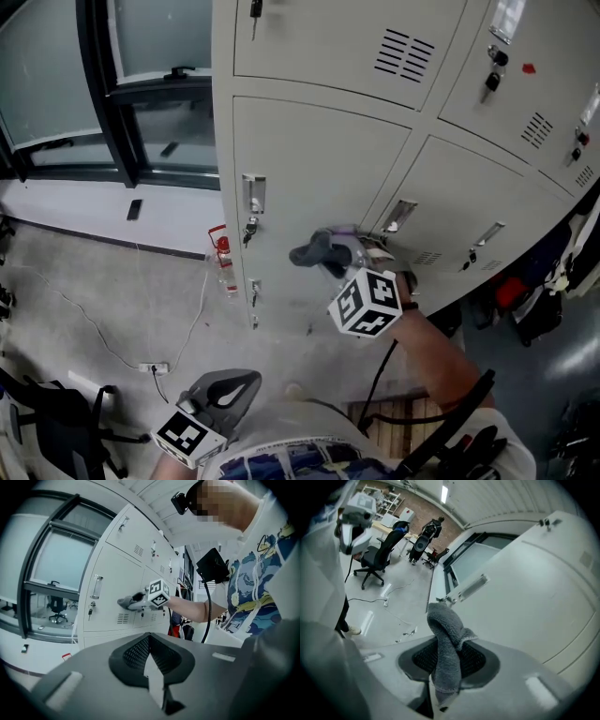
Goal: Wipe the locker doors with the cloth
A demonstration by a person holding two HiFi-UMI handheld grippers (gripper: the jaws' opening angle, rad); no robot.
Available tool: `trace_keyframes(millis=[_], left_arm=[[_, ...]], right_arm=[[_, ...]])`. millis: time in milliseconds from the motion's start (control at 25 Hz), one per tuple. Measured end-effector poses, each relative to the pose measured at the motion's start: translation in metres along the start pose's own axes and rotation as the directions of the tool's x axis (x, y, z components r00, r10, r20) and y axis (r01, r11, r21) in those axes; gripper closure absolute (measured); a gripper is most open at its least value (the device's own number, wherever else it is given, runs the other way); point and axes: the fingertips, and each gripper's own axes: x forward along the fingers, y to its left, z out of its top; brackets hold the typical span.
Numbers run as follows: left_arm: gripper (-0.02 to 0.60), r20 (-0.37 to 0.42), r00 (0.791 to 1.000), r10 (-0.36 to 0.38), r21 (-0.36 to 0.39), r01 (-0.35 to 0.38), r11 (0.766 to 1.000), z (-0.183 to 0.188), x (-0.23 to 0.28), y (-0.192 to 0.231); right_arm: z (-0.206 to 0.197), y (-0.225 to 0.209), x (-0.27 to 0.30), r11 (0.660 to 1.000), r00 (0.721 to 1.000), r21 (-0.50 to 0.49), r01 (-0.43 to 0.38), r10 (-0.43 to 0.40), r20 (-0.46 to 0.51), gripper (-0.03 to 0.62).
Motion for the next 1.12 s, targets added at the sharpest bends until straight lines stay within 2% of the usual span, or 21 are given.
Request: trace_keyframes(millis=[160,320,520,640,840,1120], left_arm=[[0.58,0.002,1.0,-0.023,0.015,0.022,1.0,0.001,0.002,-0.005],[0.58,-0.002,1.0,-0.023,0.022,0.023,1.0,0.001,0.001,-0.007],[0.58,0.006,1.0,-0.016,0.026,0.016,1.0,0.004,-0.003,-0.006],[0.58,0.011,1.0,-0.013,0.026,0.012,1.0,0.003,-0.005,-0.005],[0.58,0.014,1.0,-0.01,0.02,0.01,1.0,0.004,-0.004,-0.004],[0.58,0.011,1.0,-0.006,0.014,0.006,1.0,0.004,-0.003,0.0]], right_arm=[[0.038,-0.065,-0.049,0.988,0.986,-0.021,0.154,-0.152,0.074,0.48],[0.068,-0.12,-0.084,0.953,0.947,-0.043,0.301,-0.294,0.127,0.48],[0.087,-0.165,-0.105,0.909,0.904,-0.06,0.412,-0.4,0.152,0.48],[0.087,-0.178,-0.102,0.897,0.895,-0.075,0.435,-0.423,0.14,0.48],[0.078,-0.176,-0.083,0.892,0.897,-0.111,0.439,-0.428,0.108,0.48],[0.061,-0.142,-0.055,0.92,0.927,-0.109,0.375,-0.37,0.07,0.48]])
